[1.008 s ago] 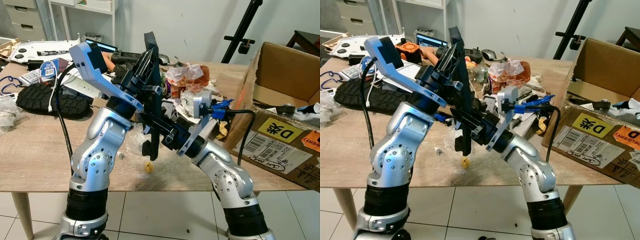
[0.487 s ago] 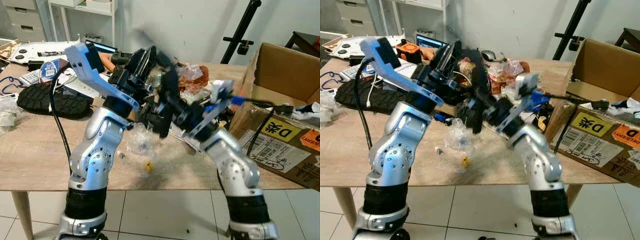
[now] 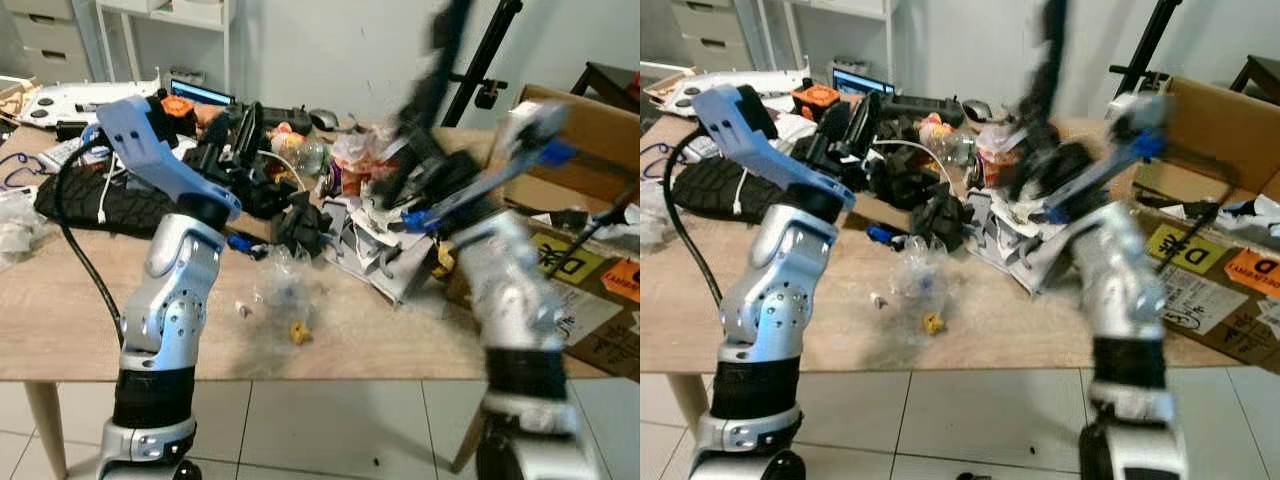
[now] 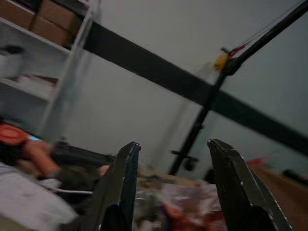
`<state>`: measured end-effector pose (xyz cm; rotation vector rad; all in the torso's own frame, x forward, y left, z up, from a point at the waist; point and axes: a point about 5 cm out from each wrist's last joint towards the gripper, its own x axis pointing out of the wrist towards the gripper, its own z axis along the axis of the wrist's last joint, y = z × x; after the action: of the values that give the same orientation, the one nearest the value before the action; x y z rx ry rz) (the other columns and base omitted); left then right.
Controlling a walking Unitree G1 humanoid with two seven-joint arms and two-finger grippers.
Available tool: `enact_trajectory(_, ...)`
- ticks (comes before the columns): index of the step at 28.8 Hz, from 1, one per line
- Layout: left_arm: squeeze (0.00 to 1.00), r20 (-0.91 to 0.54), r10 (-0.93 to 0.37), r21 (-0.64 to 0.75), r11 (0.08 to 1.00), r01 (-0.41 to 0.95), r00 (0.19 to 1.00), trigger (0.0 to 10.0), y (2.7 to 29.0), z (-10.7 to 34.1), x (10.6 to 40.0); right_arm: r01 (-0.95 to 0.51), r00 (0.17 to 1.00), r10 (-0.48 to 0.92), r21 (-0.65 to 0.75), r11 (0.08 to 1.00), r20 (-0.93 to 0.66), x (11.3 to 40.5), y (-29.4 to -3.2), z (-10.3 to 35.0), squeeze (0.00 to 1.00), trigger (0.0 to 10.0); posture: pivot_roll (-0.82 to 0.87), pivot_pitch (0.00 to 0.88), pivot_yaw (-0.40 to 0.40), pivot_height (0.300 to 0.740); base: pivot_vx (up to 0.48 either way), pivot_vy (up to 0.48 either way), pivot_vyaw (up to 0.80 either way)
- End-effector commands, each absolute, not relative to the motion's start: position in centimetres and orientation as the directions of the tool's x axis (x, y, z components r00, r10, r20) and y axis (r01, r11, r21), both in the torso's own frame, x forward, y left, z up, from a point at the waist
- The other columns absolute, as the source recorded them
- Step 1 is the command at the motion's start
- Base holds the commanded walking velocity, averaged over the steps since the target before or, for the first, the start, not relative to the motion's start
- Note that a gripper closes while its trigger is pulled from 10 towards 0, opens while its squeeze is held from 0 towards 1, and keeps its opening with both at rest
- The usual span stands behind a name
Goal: Picking trash to rubbish bin
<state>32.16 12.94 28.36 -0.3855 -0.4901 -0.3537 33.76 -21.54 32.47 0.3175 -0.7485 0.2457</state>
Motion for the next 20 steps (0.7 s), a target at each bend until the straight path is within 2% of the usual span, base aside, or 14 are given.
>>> enact_trajectory(1,0.0,0.492,-0.243,-0.235,0.887,0.396,0.836,10.0,12.6,27.9,32.4,-0.166,0.695,-0.065,0.248,0.955,0.716,33.4,-25.1,33.0,0.0,10.0,-0.02,0.103,-0.086,0.74,0.0,0.0,0.0)
enact_trajectory(2,0.0,0.493,-0.239,-0.237,0.888,0.393,0.836,10.0,12.6,27.8,32.4,-0.114,0.685,-0.118,0.266,0.957,0.719,33.2,-26.3,33.4,0.0,10.0,-0.02,0.103,-0.086,0.74,0.0,0.0,0.0)
enact_trajectory(5,0.0,0.495,-0.234,-0.24,0.888,0.391,0.837,10.0,12.6,27.8,32.4,-0.062,0.677,-0.162,0.275,0.96,0.718,33.0,-27.4,33.7,0.0,10.0,-0.03,0.108,-0.088,0.74,0.0,0.0,0.0)
enact_trajectory(6,0.0,0.487,-0.232,-0.239,0.892,0.384,0.842,10.0,12.5,27.5,32.5,0.11,0.66,-0.29,0.292,0.95,0.693,32.3,-30.2,33.9,0.0,10.0,-0.03,0.108,-0.088,0.74,0.0,0.0,0.0)
enact_trajectory(7,0.0,0.487,-0.232,-0.239,0.892,0.384,0.842,10.0,12.5,27.5,32.5,0.11,0.66,-0.29,0.292,0.95,0.693,32.3,-30.2,33.9,0.0,10.0,-0.03,0.108,-0.088,0.74,0.0,0.0,0.0)
enact_trajectory(8,0.0,0.483,-0.232,-0.239,0.893,0.382,0.844,10.0,12.5,27.4,32.5,0.209,0.651,-0.367,0.308,0.928,0.665,32.0,-31.4,33.7,0.0,10.0,-0.03,0.108,-0.088,0.74,0.0,0.0,0.0)
enact_trajectory(9,0.0,0.479,-0.233,-0.24,0.893,0.381,0.847,10.0,12.4,27.2,32.5,0.322,0.622,-0.498,0.383,0.866,0.604,31.6,-33.2,32.9,0.0,10.0,-0.05,0.114,-0.088,0.74,0.0,0.0,0.0)
enact_trajectory(10,0.0,0.479,-0.233,-0.24,0.893,0.381,0.847,10.0,12.4,27.2,32.5,0.322,0.622,-0.498,0.383,0.866,0.604,31.6,-33.2,32.9,0.0,10.0,-0.05,0.114,-0.088,0.74,0.0,0.0,0.0)
enact_trajectory(12,0.0,0.471,-0.238,-0.237,0.893,0.382,0.85,10.0,12.2,27.1,32.6,0.468,0.549,-0.709,0.54,0.7,0.443,30.6,-35.9,30.2,0.0,10.0,-0.05,0.119,-0.088,0.74,0.0,0.0,0.0)
enact_trajectory(15,0.0,0.469,-0.24,-0.235,0.894,0.382,0.85,10.0,12.1,27.0,32.7,0.495,0.526,-0.751,0.574,0.652,0.399,30.4,-36.5,29.3,0.0,10.0,-0.05,0.119,-0.088,0.74,0.0,0.0,0.0)
enact_trajectory(17,0.0,0.468,-0.235,-0.251,0.889,0.383,0.852,10.0,12.2,27.0,32.8,0.47,0.539,-0.741,0.588,0.658,0.4,30.5,-35.9,28.4,1.0,10.0,-0.04,0.124,-0.084,0.74,0.0,0.0,0.0)
enact_trajectory(20,0.0,0.468,-0.232,-0.253,0.889,0.381,0.853,10.0,12.3,27.0,32.8,0.453,0.546,-0.731,0.59,0.668,0.409,30.7,-35.5,28.3,1.0,10.0,-0.04,0.124,-0.084,0.74,0.0,0.0,0.0)
